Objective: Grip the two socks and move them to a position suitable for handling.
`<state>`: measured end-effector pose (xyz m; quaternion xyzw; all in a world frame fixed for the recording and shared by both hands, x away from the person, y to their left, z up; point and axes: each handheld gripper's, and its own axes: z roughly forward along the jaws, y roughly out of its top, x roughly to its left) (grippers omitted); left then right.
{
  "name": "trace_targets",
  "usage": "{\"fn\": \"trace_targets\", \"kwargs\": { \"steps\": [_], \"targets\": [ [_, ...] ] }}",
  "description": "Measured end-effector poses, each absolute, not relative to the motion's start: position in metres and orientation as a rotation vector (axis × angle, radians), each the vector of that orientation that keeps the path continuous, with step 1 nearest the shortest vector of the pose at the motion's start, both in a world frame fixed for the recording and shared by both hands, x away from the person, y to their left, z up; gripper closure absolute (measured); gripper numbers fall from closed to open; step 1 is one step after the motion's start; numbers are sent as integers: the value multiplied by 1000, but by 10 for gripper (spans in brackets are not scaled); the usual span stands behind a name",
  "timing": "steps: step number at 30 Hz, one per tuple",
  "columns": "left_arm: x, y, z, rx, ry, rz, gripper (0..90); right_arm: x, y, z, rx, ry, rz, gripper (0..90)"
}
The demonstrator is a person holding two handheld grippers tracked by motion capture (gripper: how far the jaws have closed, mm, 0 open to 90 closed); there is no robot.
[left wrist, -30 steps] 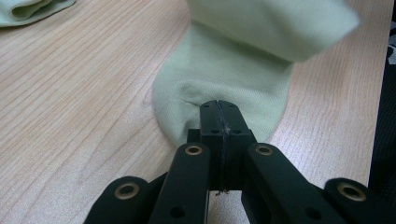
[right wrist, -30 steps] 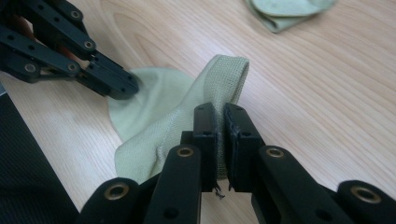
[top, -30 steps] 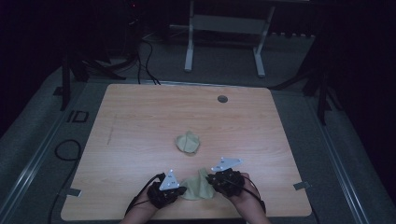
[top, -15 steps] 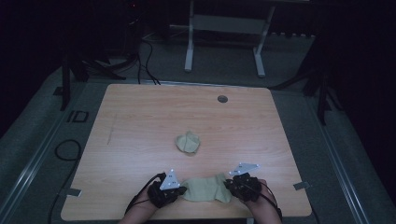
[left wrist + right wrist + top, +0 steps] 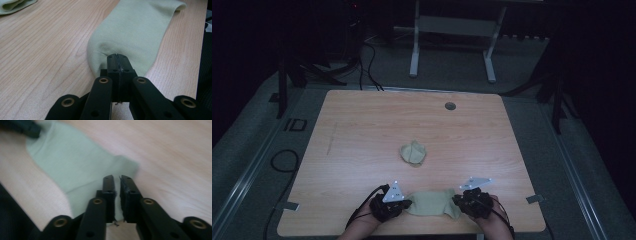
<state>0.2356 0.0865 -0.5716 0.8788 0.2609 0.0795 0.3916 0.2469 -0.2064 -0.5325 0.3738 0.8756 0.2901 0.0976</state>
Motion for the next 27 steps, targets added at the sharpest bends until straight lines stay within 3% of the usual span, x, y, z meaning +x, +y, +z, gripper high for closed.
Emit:
{"fn": "trace_targets", "kwargs": {
  "steps": [5,27],
  "targets": [
    [237,88,-571,2233,661,199,894,244,-199,-548,1067,2632,801,845],
    [240,84,-573,2212,680,184,893,245,-228,-548,1156,2593,824,844]
  ]
}}
